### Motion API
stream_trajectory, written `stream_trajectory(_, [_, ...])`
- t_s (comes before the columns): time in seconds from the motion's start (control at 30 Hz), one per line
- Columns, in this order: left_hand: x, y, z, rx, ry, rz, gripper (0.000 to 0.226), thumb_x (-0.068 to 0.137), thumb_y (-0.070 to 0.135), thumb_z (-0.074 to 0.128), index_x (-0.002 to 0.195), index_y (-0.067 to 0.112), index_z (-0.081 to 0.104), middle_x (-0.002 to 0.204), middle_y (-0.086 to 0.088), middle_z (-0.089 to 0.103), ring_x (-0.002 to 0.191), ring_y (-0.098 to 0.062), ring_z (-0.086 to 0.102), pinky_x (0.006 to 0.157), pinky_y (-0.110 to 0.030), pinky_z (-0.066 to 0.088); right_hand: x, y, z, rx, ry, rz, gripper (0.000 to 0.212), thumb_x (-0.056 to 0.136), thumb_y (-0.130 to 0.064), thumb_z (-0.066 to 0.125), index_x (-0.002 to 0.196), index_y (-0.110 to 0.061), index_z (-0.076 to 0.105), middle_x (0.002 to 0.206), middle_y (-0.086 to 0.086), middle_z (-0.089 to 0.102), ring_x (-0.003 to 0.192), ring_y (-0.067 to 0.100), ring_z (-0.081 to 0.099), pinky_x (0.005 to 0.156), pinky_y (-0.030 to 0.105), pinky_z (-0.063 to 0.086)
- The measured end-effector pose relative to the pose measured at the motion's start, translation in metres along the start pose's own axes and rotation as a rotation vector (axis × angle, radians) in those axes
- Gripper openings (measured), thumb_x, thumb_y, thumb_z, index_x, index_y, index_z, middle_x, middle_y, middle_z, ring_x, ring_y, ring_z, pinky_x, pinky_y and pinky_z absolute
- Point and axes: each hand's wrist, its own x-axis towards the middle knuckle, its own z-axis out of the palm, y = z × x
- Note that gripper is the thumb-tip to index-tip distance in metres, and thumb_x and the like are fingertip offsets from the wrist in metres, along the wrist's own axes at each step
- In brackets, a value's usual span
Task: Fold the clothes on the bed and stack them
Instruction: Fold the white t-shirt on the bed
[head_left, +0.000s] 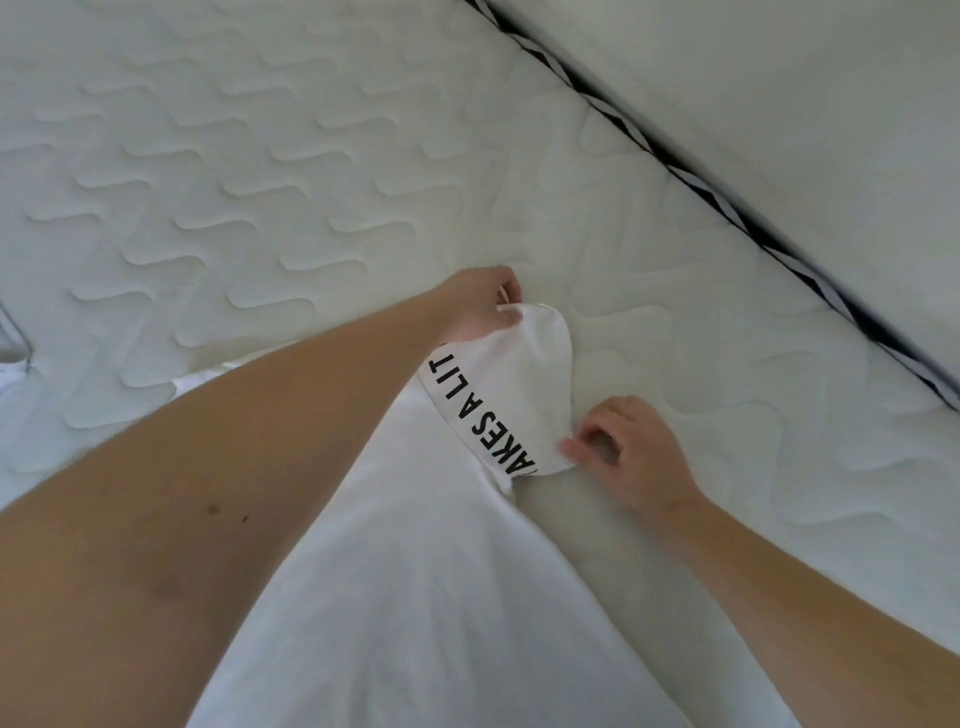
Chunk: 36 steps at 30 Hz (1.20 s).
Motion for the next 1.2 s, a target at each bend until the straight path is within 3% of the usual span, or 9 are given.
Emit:
stream_trajectory(0.1, [0.007,0.006,0.003,0.003,-0.069,0.040,0.028,0.094,0.040,0.059,0.114,0.022,0.063,0.110,0.004,0.063,0.096,-0.014,0.057,0.077,-0.021,0.039,-0.005,0.005,0.018,-0.107,0.064,-0.086,0.045,0.086,-0.056,0.058,0.100,-0.013,0.063,0.088,0.000,0.057,0.081,0.023,0.050,0.083,0.035,0.042])
stream_trajectory(0.23, [0.015,0.013,0.004,0.014,-0.049,0.042,0.025,0.101,0.032,0.047,0.123,0.030,0.059,0.097,0.001,0.059,0.080,-0.016,0.051,0.065,-0.022,0.035,-0.009,0.015,0.021,-0.212,0.055,-0.184,0.059,0.086,-0.066,0.048,0.114,-0.017,0.062,0.095,0.003,0.054,0.084,0.028,0.051,0.082,0.038,0.042])
stream_trajectory(0.33, [0.016,0.019,-0.001,0.114,-0.147,0.082,0.027,0.097,0.021,0.048,0.120,0.031,0.060,0.079,0.010,0.050,0.074,-0.014,0.050,0.060,-0.022,0.035,-0.009,0.014,0.024,-0.245,0.070,-0.187,0.062,0.079,-0.071,0.055,0.112,-0.019,0.063,0.095,0.003,0.053,0.083,0.026,0.049,0.081,0.038,0.042])
stream_trajectory(0.43, [0.018,0.028,-0.009,0.244,-0.223,0.136,0.024,0.094,0.020,0.056,0.116,0.024,0.065,0.084,0.008,0.052,0.086,-0.016,0.053,0.071,-0.022,0.037,-0.008,0.014,0.027,-0.241,0.122,-0.204,0.059,0.076,-0.069,0.061,0.107,-0.019,0.064,0.094,0.003,0.053,0.081,0.026,0.049,0.078,0.037,0.042])
stream_trajectory(0.5, [0.022,0.033,-0.014,0.244,-0.220,0.132,0.021,0.091,0.021,0.057,0.109,0.025,0.067,0.080,0.011,0.052,0.078,-0.014,0.052,0.066,-0.023,0.037,-0.008,0.016,0.029,-0.235,0.137,-0.218,0.055,0.078,-0.068,0.060,0.107,-0.020,0.062,0.094,0.004,0.052,0.081,0.026,0.048,0.078,0.037,0.042])
stream_trajectory(0.77, [0.048,0.067,-0.055,0.547,-0.445,0.138,0.011,0.081,0.027,0.059,0.085,0.028,0.069,0.062,0.017,0.067,0.069,-0.005,0.059,0.063,-0.024,0.041,-0.007,0.017,0.031,-0.227,0.122,-0.182,0.050,0.078,-0.067,0.059,0.105,-0.025,0.056,0.093,0.002,0.051,0.080,0.024,0.047,0.076,0.037,0.043])
stream_trajectory(0.93, [0.057,0.086,-0.048,0.786,-0.514,0.226,0.018,0.088,0.017,0.044,0.089,0.022,0.061,0.074,0.006,0.064,0.069,-0.012,0.063,0.056,-0.025,0.035,-0.008,0.016,0.029,-0.229,0.101,-0.181,0.052,0.079,-0.068,0.058,0.102,-0.021,0.062,0.093,0.003,0.053,0.081,0.025,0.049,0.077,0.037,0.041])
stream_trajectory(1.0, [0.058,0.088,-0.039,0.811,-0.523,0.228,0.021,0.090,0.016,0.036,0.084,0.018,0.056,0.065,0.006,0.063,0.067,-0.016,0.062,0.054,-0.026,0.032,-0.008,0.018,0.029,-0.240,0.080,-0.174,0.055,0.078,-0.068,0.058,0.103,-0.019,0.062,0.095,0.003,0.054,0.083,0.026,0.050,0.079,0.037,0.041])
stream_trajectory(1.2, [0.065,0.071,-0.030,0.666,-0.544,0.158,0.040,0.087,0.057,0.055,0.076,0.018,0.055,0.072,0.001,0.067,0.069,-0.017,0.055,0.059,-0.030,0.035,-0.007,0.016,0.030,-0.223,0.102,-0.168,0.057,0.078,-0.069,0.059,0.099,-0.016,0.064,0.094,0.003,0.055,0.081,0.025,0.050,0.077,0.038,0.042])
